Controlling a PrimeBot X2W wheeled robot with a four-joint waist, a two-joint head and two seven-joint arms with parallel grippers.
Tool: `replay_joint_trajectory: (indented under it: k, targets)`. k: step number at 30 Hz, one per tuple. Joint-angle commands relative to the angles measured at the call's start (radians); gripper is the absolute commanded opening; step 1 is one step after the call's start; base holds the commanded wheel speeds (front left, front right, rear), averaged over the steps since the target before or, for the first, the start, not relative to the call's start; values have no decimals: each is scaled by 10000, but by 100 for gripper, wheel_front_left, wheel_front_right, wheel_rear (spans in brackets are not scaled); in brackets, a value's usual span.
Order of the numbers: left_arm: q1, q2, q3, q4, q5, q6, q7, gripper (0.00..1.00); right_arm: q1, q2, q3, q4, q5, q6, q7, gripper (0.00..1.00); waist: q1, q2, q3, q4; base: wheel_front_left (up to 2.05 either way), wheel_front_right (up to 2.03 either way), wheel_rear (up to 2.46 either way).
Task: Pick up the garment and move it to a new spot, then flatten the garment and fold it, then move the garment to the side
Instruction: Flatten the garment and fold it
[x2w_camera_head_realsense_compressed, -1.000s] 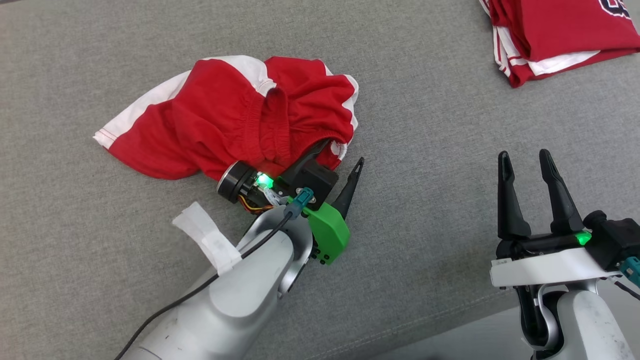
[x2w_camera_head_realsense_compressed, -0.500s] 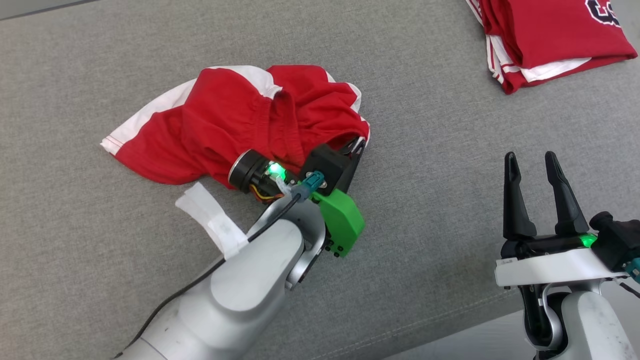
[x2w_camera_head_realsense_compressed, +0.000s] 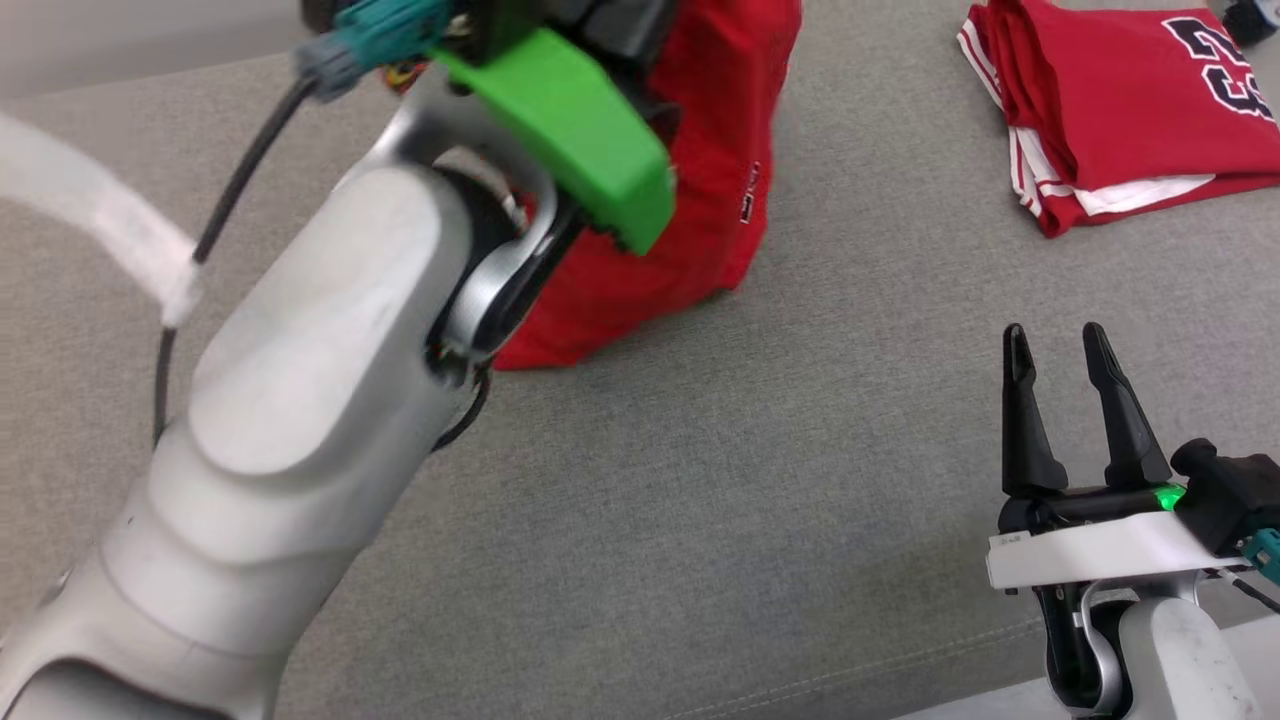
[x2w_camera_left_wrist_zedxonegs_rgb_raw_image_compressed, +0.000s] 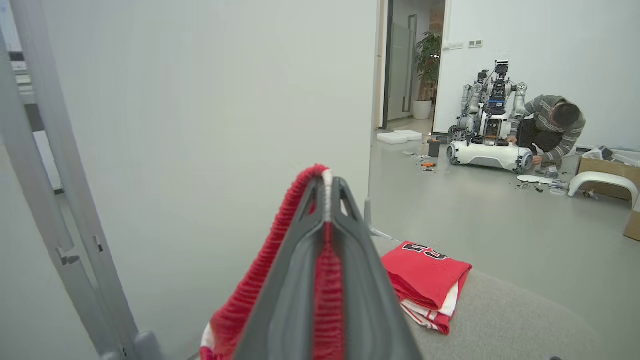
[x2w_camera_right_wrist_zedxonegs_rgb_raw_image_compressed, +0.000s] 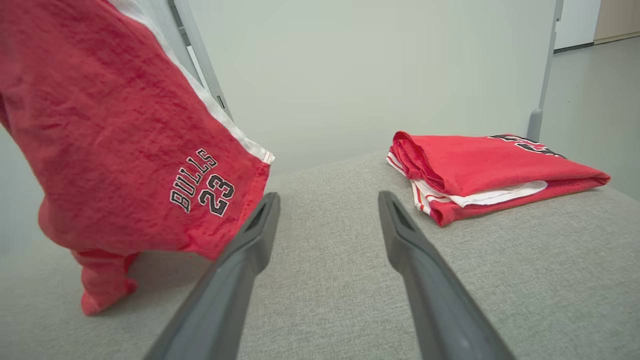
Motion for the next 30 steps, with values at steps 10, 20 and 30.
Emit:
replay_joint_trajectory:
  k: [10, 20, 30]
  targets:
    - [6453, 2346, 1020, -1822, -1618, 1178, -878, 0, 292, -160, -156, -79, -314, 1, 3, 100, 0, 0, 166, 1121, 0, 0, 0]
    - [8618, 2803, 1866, -906, -2423, 1109, -2162, 0, -440, -1577, 610, 482, 1064, 3, 3, 100, 0, 0, 426, 2419, 0, 0, 0]
    - [7994, 2097, 1611, 419, -2333, 670, -2729, 0, -2805, -3817, 4192, 2477, 4000, 1, 127, 100, 0, 0, 518, 3138, 0, 0, 0]
